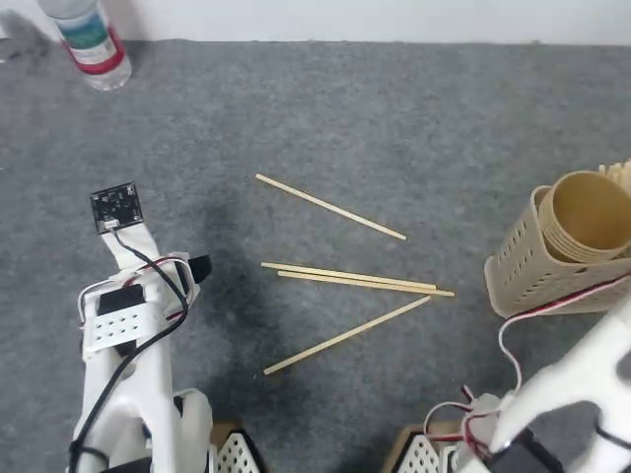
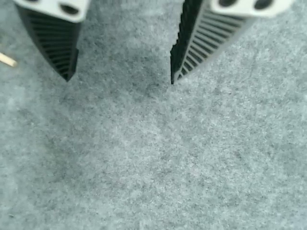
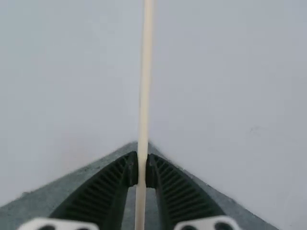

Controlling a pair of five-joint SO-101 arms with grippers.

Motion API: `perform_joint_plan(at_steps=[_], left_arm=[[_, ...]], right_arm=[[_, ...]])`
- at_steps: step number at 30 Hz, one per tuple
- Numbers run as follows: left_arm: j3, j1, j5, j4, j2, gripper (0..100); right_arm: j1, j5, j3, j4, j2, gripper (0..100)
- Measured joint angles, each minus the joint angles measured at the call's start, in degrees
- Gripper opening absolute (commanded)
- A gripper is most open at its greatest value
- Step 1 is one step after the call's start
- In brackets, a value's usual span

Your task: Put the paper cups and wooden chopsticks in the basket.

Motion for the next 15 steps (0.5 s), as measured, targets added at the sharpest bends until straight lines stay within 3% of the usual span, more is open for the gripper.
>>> perform_joint_plan(at_steps=[6, 15], left_arm=[[0.0, 0.0, 0.0, 0.0, 0.0, 30], [0.0, 0.0, 0.0, 0.0, 0.0, 30]], right_arm=[[-3.6, 0.0, 18.99, -15.65, -8.09, 0.8], [-7.74, 8.53, 45.8, -33.76, -24.44, 0.8]])
